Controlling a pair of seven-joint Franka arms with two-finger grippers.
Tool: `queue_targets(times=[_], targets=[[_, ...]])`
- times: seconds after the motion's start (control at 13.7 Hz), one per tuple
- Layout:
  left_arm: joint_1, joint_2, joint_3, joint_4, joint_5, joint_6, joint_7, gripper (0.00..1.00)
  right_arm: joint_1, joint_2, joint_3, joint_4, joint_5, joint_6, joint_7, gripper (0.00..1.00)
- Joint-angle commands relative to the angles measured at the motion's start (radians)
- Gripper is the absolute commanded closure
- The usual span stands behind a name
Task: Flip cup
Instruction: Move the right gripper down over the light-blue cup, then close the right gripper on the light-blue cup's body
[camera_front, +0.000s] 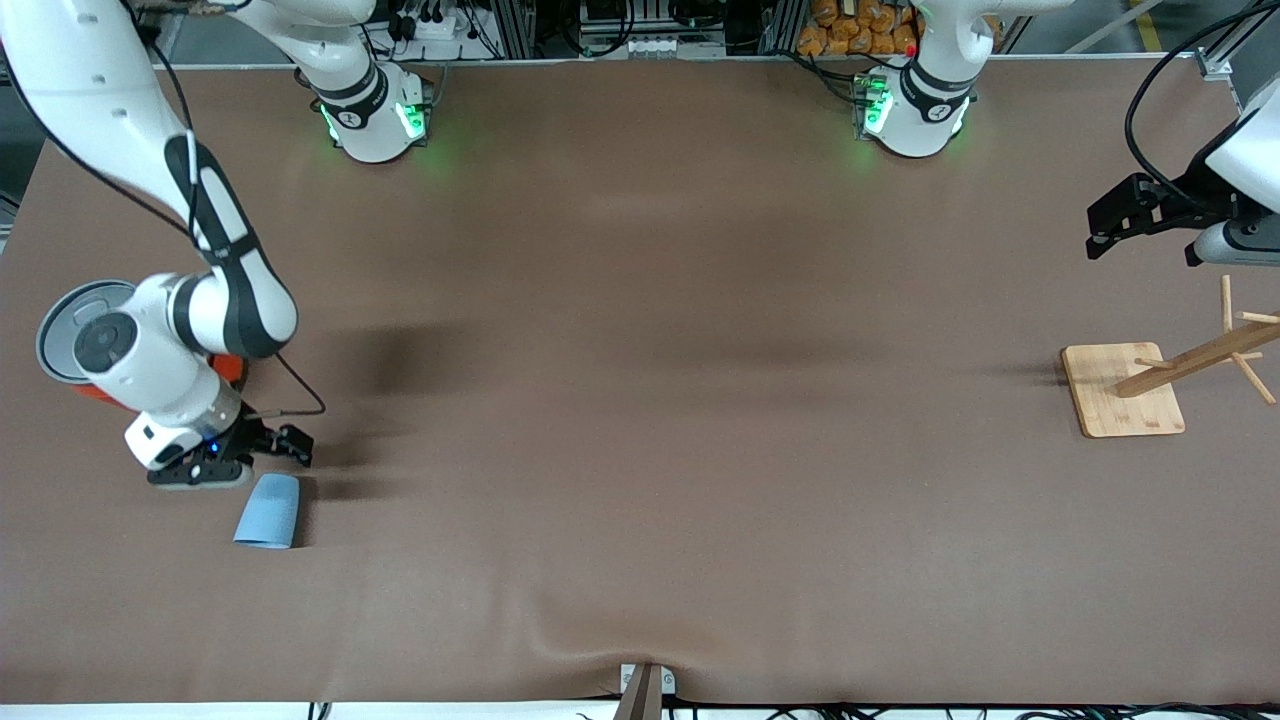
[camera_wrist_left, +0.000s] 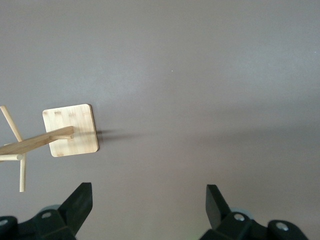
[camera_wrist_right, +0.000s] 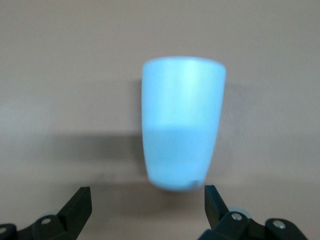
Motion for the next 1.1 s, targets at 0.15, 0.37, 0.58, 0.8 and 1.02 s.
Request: queue_targets(times=[0.15, 0.37, 0.58, 0.8, 1.02], targets=[[0.000, 0.004, 0.000, 0.016, -0.008, -0.001, 0.015, 0.00, 0.002, 0.133, -0.001, 0.170, -0.021, 0.000, -0.070, 0.00], [0.002, 0.003, 0.000, 0.015, -0.007, -0.001, 0.015, 0.00, -0.010, 0.179, -0.001, 0.223, -0.020, 0.000, -0.151, 0.00], [0.002, 0.004, 0.000, 0.015, -0.008, -0.001, 0.015, 0.00, -0.006, 0.207, -0.003, 0.244, -0.021, 0.034, -0.171, 0.00], [0.002, 0.004, 0.000, 0.015, -0.008, -0.001, 0.015, 0.00, -0.009, 0.209, -0.001, 0.246, -0.017, 0.034, -0.187, 0.97], [0.002, 0.004, 0.000, 0.015, -0.008, -0.001, 0.017, 0.00, 0.006, 0.139, 0.002, 0.214, -0.012, -0.001, -0.220, 1.00]])
